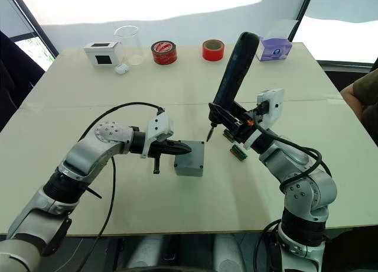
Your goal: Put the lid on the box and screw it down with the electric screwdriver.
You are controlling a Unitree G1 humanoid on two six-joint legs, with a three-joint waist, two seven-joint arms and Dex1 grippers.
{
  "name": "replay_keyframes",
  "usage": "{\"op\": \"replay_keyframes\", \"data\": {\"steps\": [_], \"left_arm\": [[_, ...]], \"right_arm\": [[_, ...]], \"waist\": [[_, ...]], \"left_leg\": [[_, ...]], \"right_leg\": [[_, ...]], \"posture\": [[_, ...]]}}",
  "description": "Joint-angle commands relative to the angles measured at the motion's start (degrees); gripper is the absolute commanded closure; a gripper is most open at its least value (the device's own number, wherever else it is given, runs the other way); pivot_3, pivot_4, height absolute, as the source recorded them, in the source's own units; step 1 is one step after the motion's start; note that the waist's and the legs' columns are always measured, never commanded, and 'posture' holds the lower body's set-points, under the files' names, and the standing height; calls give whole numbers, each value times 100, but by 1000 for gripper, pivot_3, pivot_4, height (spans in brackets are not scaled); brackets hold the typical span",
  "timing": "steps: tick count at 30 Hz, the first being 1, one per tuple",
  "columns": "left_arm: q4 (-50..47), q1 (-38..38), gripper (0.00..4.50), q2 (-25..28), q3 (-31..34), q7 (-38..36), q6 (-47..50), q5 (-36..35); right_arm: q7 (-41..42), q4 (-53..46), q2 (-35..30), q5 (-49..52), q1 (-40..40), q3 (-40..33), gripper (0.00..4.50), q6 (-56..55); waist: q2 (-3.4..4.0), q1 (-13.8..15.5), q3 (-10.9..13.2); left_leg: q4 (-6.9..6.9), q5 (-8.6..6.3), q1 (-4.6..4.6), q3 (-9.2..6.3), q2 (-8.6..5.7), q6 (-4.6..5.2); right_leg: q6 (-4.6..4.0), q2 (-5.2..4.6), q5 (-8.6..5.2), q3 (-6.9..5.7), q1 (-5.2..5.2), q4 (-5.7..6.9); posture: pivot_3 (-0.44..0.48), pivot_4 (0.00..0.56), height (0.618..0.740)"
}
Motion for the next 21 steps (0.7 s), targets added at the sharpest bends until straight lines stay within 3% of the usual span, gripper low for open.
{"op": "replay_keyframes", "data": {"steps": [1, 21], "left_arm": [[47, -58, 4500, 23, -26, -39, -200, 209], [187, 69, 4500, -145, -3, 80, -314, 499]], "right_arm": [[37, -276, -92, -64, -30, 192, 2721, -448], [461, 219, -662, -1219, 474, 1396, 2721, -1689]], "waist": [[0, 12, 0], [-6, 19, -3]], "left_leg": [[0, 0, 0, 0, 0, 0], [2, 0, 26, -1, 1, 1]], "right_leg": [[0, 0, 0, 0, 0, 0], [0, 0, -2, -1, 25, -10]], "posture": [[0, 150, 740], [0, 150, 740]]}}
